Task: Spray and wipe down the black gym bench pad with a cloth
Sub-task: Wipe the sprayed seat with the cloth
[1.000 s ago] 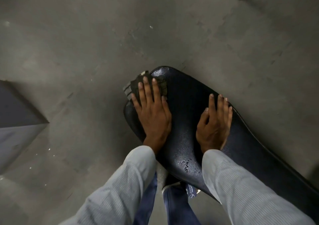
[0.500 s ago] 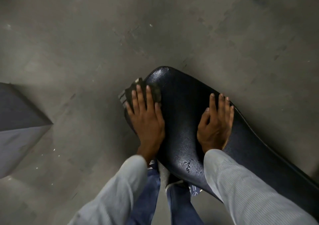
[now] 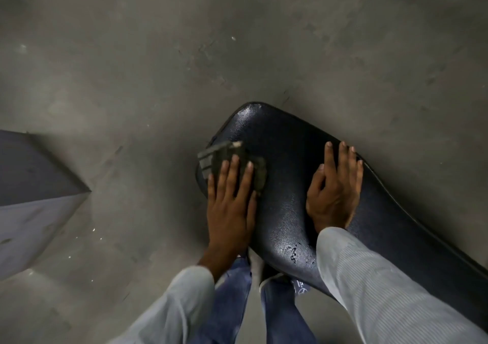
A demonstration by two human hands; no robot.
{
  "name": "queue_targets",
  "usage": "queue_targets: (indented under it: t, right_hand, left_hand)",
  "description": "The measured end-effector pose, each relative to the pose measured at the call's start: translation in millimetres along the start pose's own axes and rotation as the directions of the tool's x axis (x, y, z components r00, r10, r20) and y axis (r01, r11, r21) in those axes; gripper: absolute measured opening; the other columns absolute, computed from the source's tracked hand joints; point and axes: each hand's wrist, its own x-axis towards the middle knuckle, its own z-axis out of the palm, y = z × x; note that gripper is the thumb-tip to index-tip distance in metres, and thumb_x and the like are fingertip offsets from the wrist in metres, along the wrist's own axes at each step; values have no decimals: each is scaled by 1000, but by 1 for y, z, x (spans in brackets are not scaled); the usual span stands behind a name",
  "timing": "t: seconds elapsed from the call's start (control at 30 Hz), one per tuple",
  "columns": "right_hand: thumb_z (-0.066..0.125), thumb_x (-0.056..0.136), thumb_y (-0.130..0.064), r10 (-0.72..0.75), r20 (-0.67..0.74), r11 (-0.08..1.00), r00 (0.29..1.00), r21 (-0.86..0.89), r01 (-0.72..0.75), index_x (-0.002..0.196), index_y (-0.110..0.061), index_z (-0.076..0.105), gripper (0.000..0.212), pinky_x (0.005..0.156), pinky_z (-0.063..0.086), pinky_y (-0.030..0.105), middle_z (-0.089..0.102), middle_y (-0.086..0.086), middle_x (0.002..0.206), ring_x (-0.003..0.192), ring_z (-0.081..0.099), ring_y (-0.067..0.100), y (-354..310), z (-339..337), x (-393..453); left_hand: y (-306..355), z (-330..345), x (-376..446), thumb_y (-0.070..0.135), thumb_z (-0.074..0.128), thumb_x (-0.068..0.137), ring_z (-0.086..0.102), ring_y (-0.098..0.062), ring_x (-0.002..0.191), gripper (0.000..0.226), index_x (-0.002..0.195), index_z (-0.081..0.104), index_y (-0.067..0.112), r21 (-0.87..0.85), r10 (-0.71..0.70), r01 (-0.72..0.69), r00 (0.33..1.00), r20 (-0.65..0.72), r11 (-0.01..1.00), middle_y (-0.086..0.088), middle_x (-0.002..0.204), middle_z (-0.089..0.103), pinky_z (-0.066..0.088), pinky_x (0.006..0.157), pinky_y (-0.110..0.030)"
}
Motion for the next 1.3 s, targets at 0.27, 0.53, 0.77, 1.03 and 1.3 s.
queue_targets:
  t: [0.27,0.53,0.77,1.03,1.3]
  right_hand:
    - [47,111,-19,-2,-6,1000,1000,1,2,161,-15,50,50,132,25,53,43,16,170,160,37,34,0,0,0]
    - [41,114,-25,2,48,1000,999,2,-2,163,-17,46,50,135,20,49,42,15,170,162,34,33,0,-3,-1]
    - [46,113,-24,2,10,989,1000,149,-3,156,-10,55,47,134,20,59,52,14,164,158,41,32,-15,-25,-14]
    - [59,99,-56,-342,329,911,880,-113,397,169,-6,28,91,136,13,56,23,15,178,167,19,33,-73,-8,-94]
    - [31,113,-41,40,281,966,959,-255,34,171,-14,23,65,134,16,60,19,11,179,167,16,30,23,-52,-151]
  left_hand:
    - [58,15,42,38,38,111,6,-28,168,63,171,26,21,10,49,-49,998,27,999,-9,180,12,11,134,-59]
    - [40,12,-60,39,35,113,5,-25,168,62,172,22,22,-10,340,-343,924,177,939,-6,181,9,17,134,-58]
    - [12,-14,-17,18,51,104,25,-26,165,61,163,42,9,-344,213,-237,971,-107,909,-10,175,30,15,136,-51]
    - [-5,0,10,12,49,110,28,-27,164,52,161,44,4,-382,143,-190,978,-150,904,-14,172,37,15,136,-52]
    - [25,17,10,31,38,112,20,-31,166,58,165,38,7,-152,323,-326,945,-43,933,-13,175,31,10,136,-54]
